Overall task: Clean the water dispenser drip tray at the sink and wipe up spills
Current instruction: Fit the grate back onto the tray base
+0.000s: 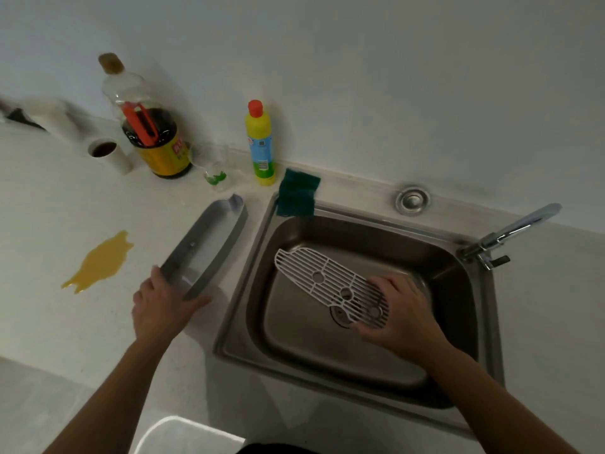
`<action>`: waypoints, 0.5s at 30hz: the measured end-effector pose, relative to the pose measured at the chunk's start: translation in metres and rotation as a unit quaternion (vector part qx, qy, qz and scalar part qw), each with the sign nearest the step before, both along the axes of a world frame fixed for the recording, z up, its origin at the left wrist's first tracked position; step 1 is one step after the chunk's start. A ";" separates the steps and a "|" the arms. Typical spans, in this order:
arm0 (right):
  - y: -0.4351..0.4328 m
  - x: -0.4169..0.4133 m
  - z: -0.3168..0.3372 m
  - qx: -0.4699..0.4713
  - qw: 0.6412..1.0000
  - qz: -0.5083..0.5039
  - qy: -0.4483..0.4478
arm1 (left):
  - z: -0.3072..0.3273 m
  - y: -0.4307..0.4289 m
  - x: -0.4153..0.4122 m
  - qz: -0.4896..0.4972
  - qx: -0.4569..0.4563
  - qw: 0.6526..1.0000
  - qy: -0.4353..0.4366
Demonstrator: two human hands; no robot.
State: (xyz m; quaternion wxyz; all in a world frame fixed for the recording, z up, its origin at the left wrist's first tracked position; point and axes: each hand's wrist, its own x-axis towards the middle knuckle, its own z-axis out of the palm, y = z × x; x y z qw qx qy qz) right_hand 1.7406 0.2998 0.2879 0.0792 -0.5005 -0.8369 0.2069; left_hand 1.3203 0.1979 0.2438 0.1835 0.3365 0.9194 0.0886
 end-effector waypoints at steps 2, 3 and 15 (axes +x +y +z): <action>0.000 0.001 0.001 -0.004 1.000 -0.018 0.007 | -0.010 0.000 -0.006 0.017 0.035 0.999 -0.016; -0.001 0.001 0.001 -0.003 1.000 -0.023 0.006 | -0.012 0.000 -0.009 0.027 0.057 0.998 -0.021; 0.004 0.020 0.037 0.043 0.999 0.019 0.014 | 0.013 0.003 0.016 -0.139 0.249 0.955 -0.077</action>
